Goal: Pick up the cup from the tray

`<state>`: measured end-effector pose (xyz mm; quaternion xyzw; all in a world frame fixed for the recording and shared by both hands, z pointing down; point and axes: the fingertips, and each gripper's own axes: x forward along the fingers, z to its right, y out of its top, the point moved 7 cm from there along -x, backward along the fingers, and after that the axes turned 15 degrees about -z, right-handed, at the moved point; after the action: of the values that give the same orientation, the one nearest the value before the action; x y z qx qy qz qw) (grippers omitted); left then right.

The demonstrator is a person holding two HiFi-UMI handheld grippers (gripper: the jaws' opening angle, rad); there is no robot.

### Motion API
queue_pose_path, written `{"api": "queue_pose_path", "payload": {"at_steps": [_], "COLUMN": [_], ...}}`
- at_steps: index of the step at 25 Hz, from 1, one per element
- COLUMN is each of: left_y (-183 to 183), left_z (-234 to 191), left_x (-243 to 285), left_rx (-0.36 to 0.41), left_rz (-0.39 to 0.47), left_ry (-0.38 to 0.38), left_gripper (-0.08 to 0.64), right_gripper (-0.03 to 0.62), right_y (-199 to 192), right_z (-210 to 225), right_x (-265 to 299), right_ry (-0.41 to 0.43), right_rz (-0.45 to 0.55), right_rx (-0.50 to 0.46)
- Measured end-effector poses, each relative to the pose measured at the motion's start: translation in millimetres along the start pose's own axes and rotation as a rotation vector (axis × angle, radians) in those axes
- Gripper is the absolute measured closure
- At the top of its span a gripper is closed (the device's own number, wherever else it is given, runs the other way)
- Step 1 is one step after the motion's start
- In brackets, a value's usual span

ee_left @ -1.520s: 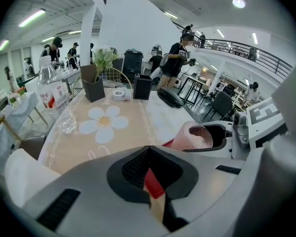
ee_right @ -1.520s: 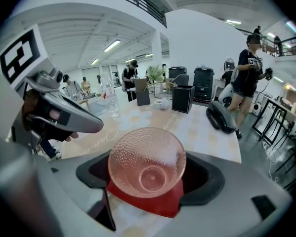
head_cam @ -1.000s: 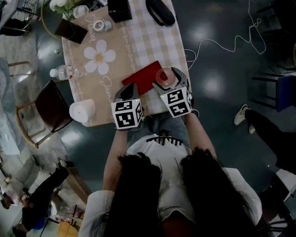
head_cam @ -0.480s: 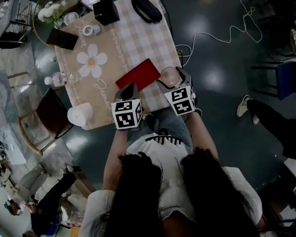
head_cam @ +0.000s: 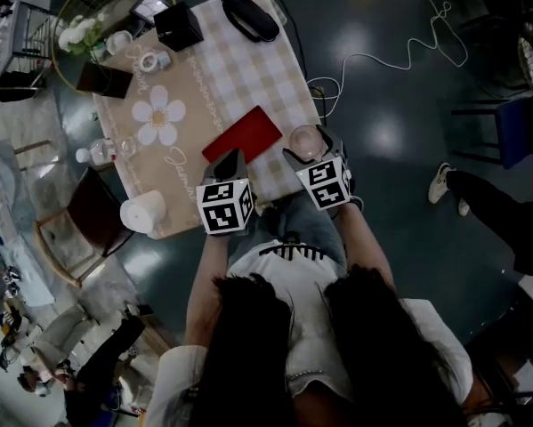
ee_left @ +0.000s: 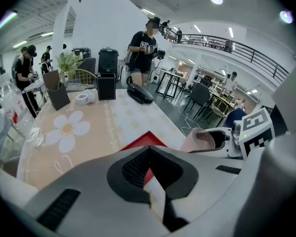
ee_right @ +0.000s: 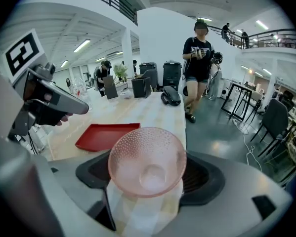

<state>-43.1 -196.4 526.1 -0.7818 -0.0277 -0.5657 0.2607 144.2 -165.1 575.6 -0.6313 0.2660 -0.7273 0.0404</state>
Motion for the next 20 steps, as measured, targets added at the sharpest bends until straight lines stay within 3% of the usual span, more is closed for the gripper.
{"api": "queue_pose_path", "payload": {"at_steps": [10,20], "left_y": [-8.4,-10.8], "left_z": [2.7,7.3], "left_x": [-3.8,-18.7], "left_rx": [0.017,0.032], "left_rz": [-0.008,0.043], "left_ry": [0.01,0.013], "left_gripper": [0.552,0.554], "right_gripper": [0.184,0.184], "right_y": [0.5,10.7], "right_z": [0.7,-0.4], "right_x": [-9.8,-47.4], "right_ry": [0.046,-0.005], "right_rz": [0.076,0.171], "right_rx": [0.053,0.041]}}
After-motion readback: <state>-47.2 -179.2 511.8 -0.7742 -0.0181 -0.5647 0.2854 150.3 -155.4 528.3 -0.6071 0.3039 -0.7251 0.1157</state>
